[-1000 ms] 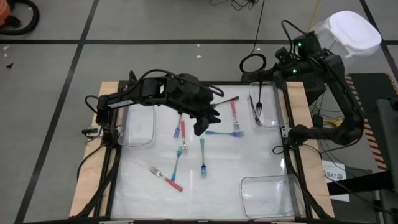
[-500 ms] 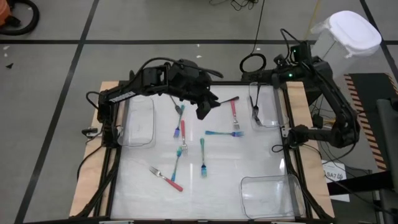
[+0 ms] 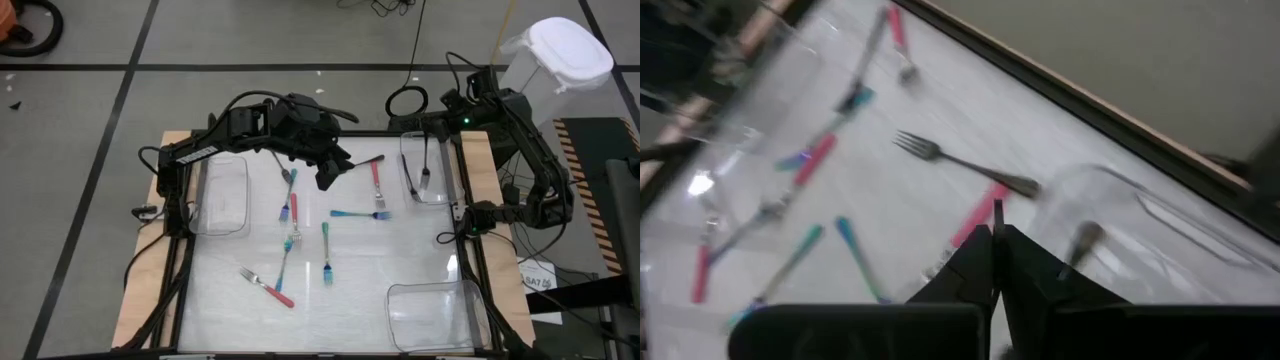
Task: Sort silverware by color (type)
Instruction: Put the black fork into the top right transparent bin
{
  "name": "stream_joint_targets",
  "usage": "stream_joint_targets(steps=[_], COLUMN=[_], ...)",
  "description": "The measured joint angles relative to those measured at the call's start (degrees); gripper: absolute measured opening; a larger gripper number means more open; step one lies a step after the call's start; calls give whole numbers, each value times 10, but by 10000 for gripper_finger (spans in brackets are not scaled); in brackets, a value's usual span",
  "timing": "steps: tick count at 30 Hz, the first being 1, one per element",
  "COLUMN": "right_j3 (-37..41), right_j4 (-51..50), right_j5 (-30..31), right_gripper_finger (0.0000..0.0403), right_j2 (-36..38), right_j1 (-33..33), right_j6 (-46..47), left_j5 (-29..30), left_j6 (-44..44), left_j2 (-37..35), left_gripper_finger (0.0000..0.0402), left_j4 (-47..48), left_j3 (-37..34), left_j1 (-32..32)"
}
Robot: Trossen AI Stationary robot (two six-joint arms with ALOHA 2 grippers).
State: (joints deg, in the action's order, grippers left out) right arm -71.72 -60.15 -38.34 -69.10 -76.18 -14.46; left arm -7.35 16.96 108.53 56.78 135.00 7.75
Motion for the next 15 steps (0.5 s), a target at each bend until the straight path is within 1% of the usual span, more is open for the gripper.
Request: stream_joint_targets(steps=[2, 4, 12, 15], right_j3=[0, 0, 0, 0], right_j4=[-5, -6, -6, -6], right_j5=[24, 35, 46, 86], right_gripper_finger=[6, 6, 5, 4], right_j2=[0, 0, 1, 13], right_j1=[0, 1, 7, 26], right_j6=[-2, -2, 38, 56], left_j5=[0, 0, 0, 0], left_j6=[0, 0, -3, -3], left_j2=[0, 0, 0, 0], left_gripper_finger=[147, 147, 147, 147], left_j4=[0, 0, 0, 0], left_j3=[0, 0, 0, 0], left_j1=[0, 0, 0, 0])
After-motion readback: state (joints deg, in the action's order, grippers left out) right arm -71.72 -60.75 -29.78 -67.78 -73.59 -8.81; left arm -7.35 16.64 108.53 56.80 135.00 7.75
